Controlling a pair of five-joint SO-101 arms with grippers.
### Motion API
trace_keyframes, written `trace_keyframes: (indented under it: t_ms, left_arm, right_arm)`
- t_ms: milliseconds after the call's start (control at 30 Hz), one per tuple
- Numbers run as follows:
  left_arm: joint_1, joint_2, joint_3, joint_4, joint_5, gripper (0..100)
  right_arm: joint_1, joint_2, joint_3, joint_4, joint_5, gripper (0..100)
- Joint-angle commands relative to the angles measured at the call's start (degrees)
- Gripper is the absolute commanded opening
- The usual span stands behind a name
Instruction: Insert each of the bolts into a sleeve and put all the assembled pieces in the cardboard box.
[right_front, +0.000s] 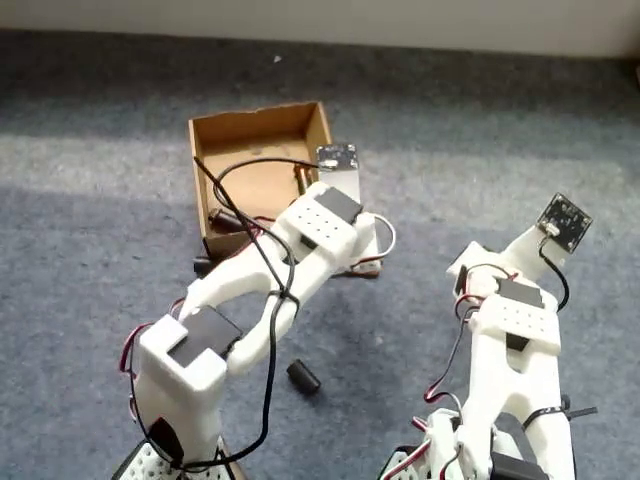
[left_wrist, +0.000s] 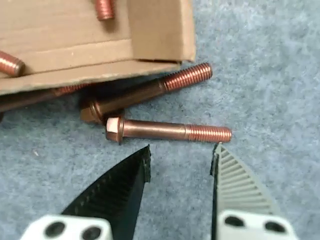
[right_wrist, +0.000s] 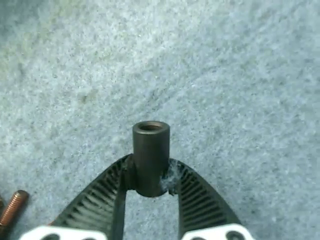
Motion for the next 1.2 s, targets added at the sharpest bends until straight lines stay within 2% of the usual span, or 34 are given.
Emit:
trace_keyframes:
  t_ms: [0,200,400,667,933,1167]
  left_arm:
    - [-0.04,5.05,-7.08,0.53,1.05,22]
    - [-2.33,11.91,-12.35,3.16,3.52,22]
    - [-5.85,17.01,-19.56,10.81,5.10,22]
    - [-5.23,19.47,-25.01,24.26,4.40,22]
    - [-5.85,19.91,-24.92,28.92,-5.19,22]
    - [-6.29,19.30,-19.21,29.45,-9.58,22]
  right_arm:
    - [0.40,-2.51,-3.12,-1.10,-0.44,0.5]
    - [0.40,-2.51,-2.95,-1.10,-0.35,0.5]
    - [0.04,-2.51,-2.86,-1.10,-0.35,0.5]
    - [0.04,-2.59,-2.86,-1.10,-0.35,0.5]
    - [0.04,-2.68,-2.77,-1.10,-0.35,0.5]
    - [0.04,-2.68,-2.86,-1.10,-0.18,0.5]
